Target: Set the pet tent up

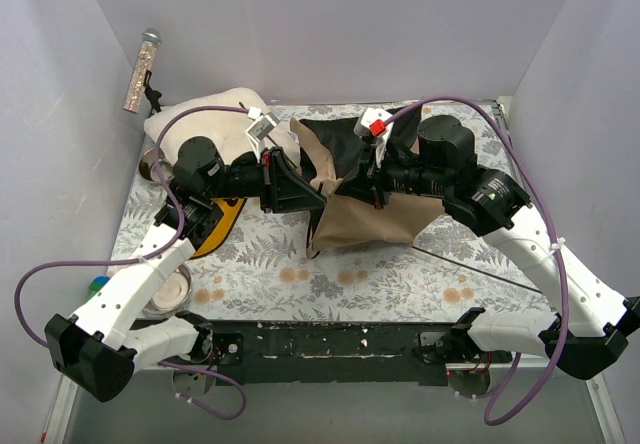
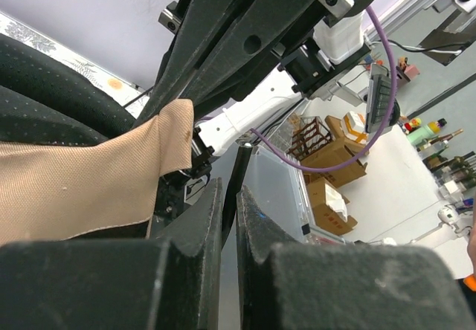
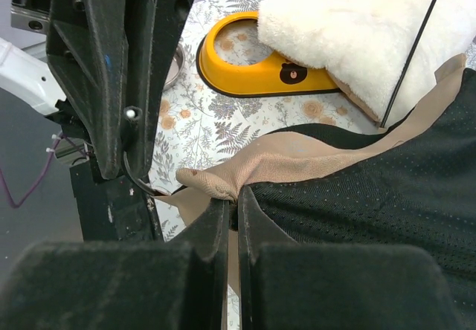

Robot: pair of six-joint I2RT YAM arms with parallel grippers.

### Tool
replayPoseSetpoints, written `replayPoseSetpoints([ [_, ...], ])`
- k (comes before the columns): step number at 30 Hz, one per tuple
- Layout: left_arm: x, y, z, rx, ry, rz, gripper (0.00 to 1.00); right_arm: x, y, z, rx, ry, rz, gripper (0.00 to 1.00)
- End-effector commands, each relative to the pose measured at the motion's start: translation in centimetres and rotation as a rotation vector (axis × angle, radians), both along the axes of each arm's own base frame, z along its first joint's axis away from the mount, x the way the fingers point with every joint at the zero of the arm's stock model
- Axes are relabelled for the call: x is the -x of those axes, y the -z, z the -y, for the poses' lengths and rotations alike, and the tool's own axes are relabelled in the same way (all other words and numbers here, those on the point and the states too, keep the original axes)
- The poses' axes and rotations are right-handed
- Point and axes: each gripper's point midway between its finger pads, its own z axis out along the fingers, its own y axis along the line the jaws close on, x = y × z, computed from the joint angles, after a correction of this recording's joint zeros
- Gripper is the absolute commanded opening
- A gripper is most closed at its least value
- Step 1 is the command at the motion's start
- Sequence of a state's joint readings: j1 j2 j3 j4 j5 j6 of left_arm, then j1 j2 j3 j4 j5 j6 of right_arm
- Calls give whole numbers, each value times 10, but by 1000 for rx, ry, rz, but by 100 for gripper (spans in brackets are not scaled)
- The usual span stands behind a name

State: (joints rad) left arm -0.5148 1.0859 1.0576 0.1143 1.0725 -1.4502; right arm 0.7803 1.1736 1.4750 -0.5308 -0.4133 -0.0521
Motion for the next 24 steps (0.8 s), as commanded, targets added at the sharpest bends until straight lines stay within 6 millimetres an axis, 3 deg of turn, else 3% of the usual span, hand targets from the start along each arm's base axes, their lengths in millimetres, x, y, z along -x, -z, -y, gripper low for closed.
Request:
replayPoseSetpoints([
  [1, 16, 71, 2, -191, 107, -303, 0, -2, -129, 8, -337, 34, 305, 1],
  [14, 29, 109, 2, -268, 125, -396, 0, -7, -134, 12, -349, 75, 303, 1],
  [24, 23, 132, 0, -311, 81, -488, 0, -4, -140, 16, -358, 80, 319, 1],
])
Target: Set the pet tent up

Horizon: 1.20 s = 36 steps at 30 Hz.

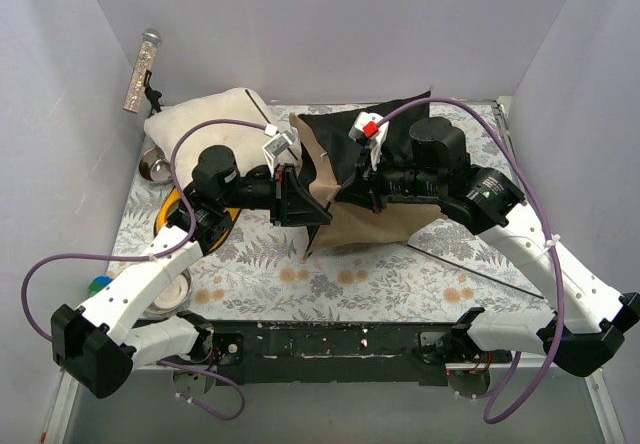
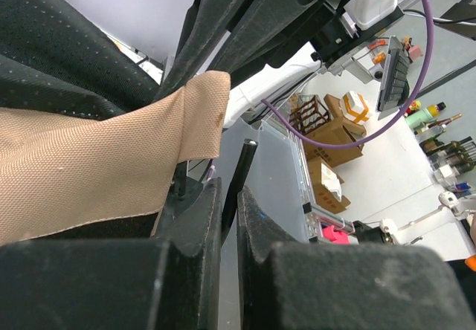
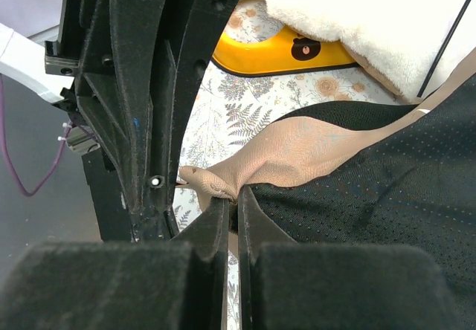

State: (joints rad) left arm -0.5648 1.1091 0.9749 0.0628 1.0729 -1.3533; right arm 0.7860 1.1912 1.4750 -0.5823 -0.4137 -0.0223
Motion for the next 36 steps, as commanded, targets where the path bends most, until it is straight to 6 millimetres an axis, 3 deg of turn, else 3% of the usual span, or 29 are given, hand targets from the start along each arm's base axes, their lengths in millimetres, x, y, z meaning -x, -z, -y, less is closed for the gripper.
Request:
replayPoseSetpoints([
  [1, 16, 86, -11, -246, 21, -448, 0, -7, -157, 17, -397, 87, 398, 1],
  [19, 14, 106, -18, -284, -5, -485, 0, -7, -156, 21, -396, 97, 407, 1],
  [31, 8, 105, -15, -288, -12, -490, 0, -2, -154, 21, -399, 76, 404, 1],
  [36, 2, 96, -12, -276, -6, -476, 0, 8, -138, 18, -371, 22, 369, 1],
])
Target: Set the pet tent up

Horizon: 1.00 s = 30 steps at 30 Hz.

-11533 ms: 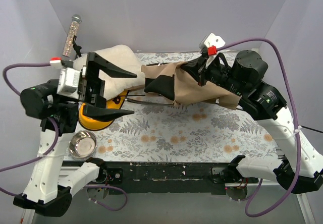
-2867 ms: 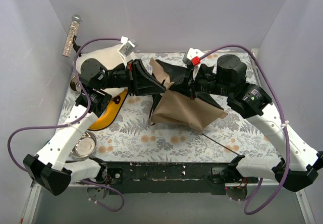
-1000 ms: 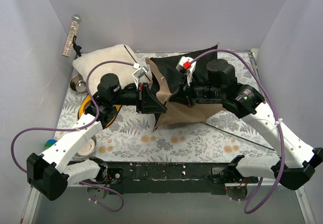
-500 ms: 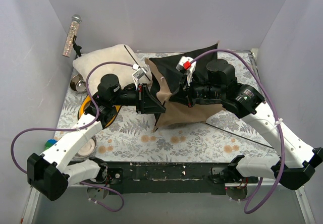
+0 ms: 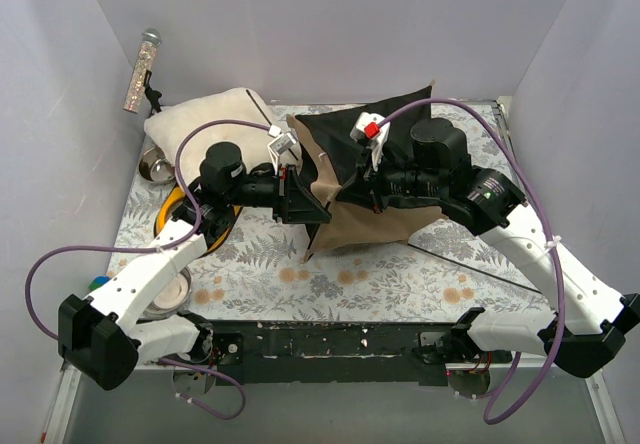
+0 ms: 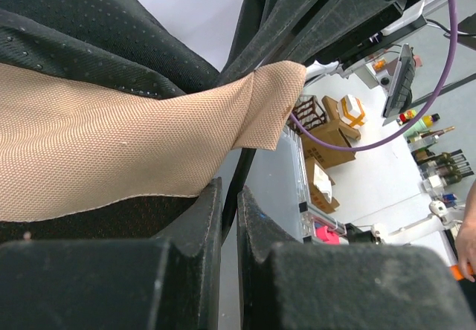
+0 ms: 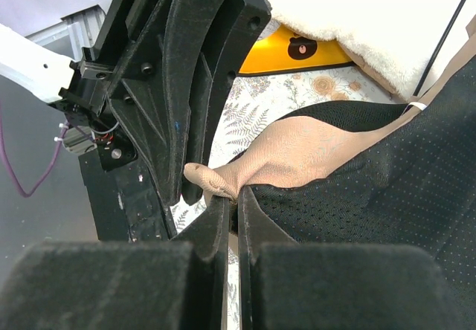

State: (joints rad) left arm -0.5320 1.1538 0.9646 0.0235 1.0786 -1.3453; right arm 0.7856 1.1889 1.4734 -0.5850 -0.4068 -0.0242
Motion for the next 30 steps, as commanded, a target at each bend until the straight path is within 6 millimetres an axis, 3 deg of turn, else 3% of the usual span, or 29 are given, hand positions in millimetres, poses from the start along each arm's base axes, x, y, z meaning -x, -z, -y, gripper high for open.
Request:
replayPoseSetpoints([
  [1, 17, 73, -10, -219, 20, -404, 0, 10, -135, 16, -367, 6, 359, 1],
  [9, 17, 44, -7, -161, 48, -351, 0, 14, -103, 12, -305, -40, 319, 1],
  [20, 17, 36, 1, -158, 60, -335, 0, 19, -85, 0, -260, -104, 270, 1],
  [30, 9, 11, 6, -123, 64, -293, 0, 32, -70, -3, -219, -177, 287, 1],
])
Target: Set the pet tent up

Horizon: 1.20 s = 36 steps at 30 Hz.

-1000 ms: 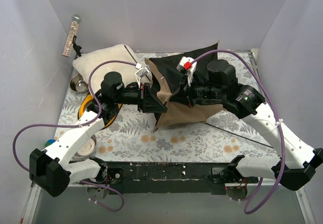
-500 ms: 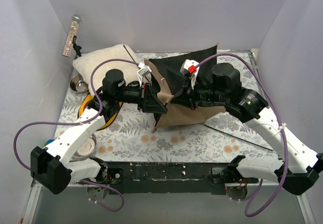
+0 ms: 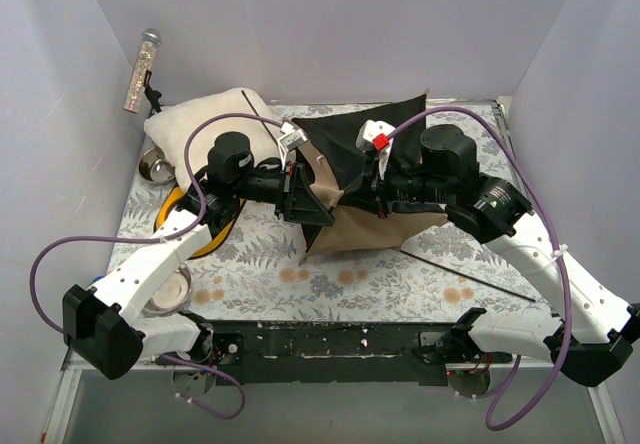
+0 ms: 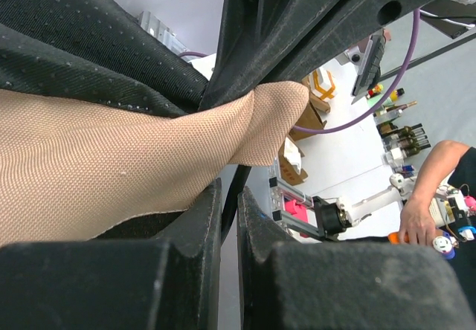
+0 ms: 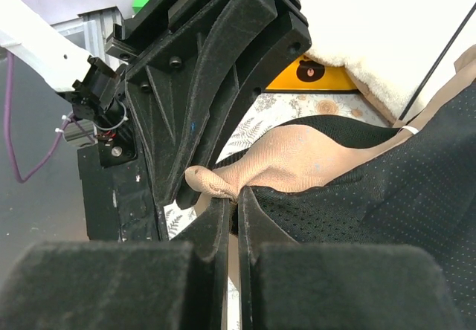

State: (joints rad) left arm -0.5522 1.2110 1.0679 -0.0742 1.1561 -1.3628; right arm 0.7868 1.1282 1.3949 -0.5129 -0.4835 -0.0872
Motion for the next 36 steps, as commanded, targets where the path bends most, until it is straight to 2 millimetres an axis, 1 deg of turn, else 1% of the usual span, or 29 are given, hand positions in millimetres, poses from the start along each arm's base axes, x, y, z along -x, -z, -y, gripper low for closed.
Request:
replayPoseSetpoints([
  [1, -3, 23, 1, -115, -33, -218, 0, 18, -67, -4, -181, -92, 214, 1],
  [5, -6, 16, 4, -100, -32, -214, 0, 23, -61, -2, -160, -100, 242, 1],
  [10, -8, 4, 5, -66, -17, -188, 0, 22, -50, 3, -138, -83, 256, 1],
  [14, -11, -8, 4, -42, -22, -154, 0, 24, -49, 5, -139, -79, 256, 1],
  [16, -13, -14, 5, -29, -23, -131, 0, 25, -47, 5, -140, -83, 248, 1],
  [20, -18, -20, 8, -15, -18, -109, 0, 25, -44, 1, -137, -98, 230, 1],
  [23, -18, -36, 10, 19, -5, -38, 0, 25, -39, -2, -131, -105, 217, 1],
  [26, -16, -41, 8, 32, 23, 22, 0, 17, -42, -4, -141, -68, 210, 1],
  [27, -16, -44, 5, 30, 17, 57, 7, 14, -48, -3, -147, -50, 226, 1],
  [29, -16, -49, -4, 28, -1, 108, 33, 3, -57, 1, -156, 22, 250, 1],
  [30, -18, -53, -12, 34, -23, 138, 45, -1, -63, 4, -165, 46, 269, 1],
  [31, -25, -58, -20, 36, -65, 162, 56, -3, -68, 7, -173, 60, 289, 1],
  [32, -31, -63, -29, 43, -106, 193, 71, -4, -75, 9, -188, 76, 305, 1],
  [33, -39, -70, -41, 51, -155, 231, 91, -5, -82, 11, -208, 90, 324, 1],
  [34, -47, -75, -52, 54, -208, 266, 98, -5, -86, 12, -213, 97, 334, 1],
  [35, -58, -78, -64, 48, -273, 300, 98, -6, -92, 14, -221, 104, 349, 1],
  [36, -64, -78, -74, 39, -314, 325, 98, -8, -96, 15, -226, 115, 357, 1],
])
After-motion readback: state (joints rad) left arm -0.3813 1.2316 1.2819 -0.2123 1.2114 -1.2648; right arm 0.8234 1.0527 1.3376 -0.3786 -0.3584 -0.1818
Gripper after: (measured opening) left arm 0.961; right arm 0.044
